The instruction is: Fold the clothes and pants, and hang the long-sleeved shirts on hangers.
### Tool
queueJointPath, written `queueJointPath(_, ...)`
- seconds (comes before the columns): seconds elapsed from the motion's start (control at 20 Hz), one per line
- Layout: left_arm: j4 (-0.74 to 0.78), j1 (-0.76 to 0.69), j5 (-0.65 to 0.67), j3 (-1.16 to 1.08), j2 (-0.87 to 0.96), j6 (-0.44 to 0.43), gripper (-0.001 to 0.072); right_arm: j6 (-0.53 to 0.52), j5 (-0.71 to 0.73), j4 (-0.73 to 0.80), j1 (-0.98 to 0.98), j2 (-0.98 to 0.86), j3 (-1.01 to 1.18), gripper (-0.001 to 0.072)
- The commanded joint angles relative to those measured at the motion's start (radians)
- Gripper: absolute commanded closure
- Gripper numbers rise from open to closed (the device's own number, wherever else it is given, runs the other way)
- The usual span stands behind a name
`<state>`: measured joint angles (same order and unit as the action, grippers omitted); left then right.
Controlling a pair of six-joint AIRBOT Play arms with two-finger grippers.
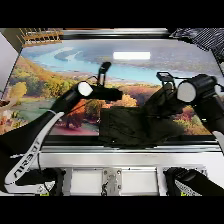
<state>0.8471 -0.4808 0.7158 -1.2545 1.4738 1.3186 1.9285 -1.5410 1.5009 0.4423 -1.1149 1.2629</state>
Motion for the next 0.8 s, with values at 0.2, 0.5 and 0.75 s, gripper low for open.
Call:
queueJointPath(0.2,-0.001,0.350,0.069,0.128,-0.280,-0.069,0.0701,0.207,0.605,-0.109,0.425,-0.278,0.001,0.0629)
queueJointPath(0.5,-0.001,0.598,0.097,0.223,-0.459,-0.077,0.0701,-0.093,1.059,-0.492,0.543,-0.393,0.000,-0.0008)
queueJointPath(0.75,-0.001,0.632,0.098,0.336,-0.551,-0.077,0.0701,-0.127,0.895,-0.302,0.388,-0.216,-0.054,-0.0008)
